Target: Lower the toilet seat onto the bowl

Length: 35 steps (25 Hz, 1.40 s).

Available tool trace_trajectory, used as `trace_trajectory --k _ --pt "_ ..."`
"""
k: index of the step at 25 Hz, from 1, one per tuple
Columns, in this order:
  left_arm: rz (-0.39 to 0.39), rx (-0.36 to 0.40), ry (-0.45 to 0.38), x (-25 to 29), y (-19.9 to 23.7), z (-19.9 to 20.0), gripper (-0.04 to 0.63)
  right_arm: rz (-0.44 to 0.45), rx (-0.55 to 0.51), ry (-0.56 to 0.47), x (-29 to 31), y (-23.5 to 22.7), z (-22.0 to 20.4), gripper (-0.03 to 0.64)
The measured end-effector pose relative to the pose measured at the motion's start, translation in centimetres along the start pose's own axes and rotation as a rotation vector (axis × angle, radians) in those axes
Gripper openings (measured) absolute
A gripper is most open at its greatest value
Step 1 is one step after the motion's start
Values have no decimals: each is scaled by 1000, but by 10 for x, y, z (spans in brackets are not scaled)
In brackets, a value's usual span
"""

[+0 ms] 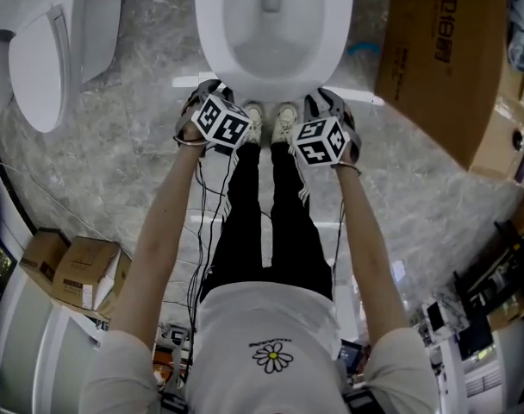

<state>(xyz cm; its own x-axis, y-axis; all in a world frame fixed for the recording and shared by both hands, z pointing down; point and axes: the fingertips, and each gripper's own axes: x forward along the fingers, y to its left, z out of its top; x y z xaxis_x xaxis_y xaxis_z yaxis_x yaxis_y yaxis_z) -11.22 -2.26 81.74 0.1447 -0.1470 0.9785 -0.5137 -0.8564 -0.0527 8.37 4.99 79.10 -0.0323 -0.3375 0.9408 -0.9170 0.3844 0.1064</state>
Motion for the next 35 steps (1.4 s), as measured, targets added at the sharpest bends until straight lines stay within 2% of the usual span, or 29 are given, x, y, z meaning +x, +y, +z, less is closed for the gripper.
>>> trace_trajectory --k 3,10,18,21,24,26,28,31,33,35 --pt "9 -13 22 9 2 -4 86 5 6 8 8 3 -2 117" --pt "21 -106 55 22 10 -15 86 -1 12 38 24 4 -8 103" --pt "14 -158 96 30 9 -39 97 19 75 34 35 6 -11 91" --pt "17 -196 88 24 9 -42 97 18 89 58 36 6 -12 77" --pt "21 -278 49 4 17 -32 95 8 146 59 22 1 -6 72" --pt "24 -356 -5 -19 26 -13 95 -12 198 24 -1 -10 4 58" --pt "63 -428 -108 -55 44 16 78 -46 253 -57 -36 -27 28 52" --pt "114 -508 -351 -135 80 81 28 -113 338 -264 -106 -65 89 44" --pt "100 -540 -524 -203 92 120 26 -155 386 -405 -165 -86 127 41" --pt "110 -568 -673 -275 95 143 25 -186 418 -536 -229 -96 155 39"
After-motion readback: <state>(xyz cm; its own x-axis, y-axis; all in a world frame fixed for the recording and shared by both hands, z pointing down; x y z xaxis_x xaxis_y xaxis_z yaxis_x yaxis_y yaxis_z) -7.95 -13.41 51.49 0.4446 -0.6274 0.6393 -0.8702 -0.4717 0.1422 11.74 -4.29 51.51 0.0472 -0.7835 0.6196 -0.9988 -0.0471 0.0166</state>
